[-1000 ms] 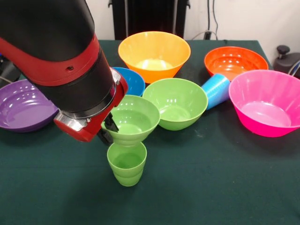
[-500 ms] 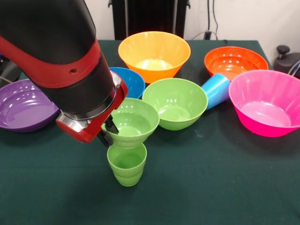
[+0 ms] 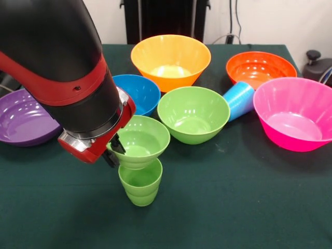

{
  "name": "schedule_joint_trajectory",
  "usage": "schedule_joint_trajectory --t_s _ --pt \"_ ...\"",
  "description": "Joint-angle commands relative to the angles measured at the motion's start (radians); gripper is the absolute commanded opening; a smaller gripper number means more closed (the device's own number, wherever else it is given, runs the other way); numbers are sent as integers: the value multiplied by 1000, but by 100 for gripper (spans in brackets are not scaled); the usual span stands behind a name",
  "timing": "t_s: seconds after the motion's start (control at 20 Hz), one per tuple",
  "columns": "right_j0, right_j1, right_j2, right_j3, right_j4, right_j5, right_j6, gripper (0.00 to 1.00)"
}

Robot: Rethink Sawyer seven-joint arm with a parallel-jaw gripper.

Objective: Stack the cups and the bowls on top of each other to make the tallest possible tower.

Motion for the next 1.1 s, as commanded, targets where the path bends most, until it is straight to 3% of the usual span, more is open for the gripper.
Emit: schedule_joint_trajectory --t_s 0.05,0.5,1.1 --pt "35 18 -109 51 10 -75 237 0" --pt "62 48 -108 -21 8 -49 223 0" --pt "104 73 -99 -61 42 -55 291 0"
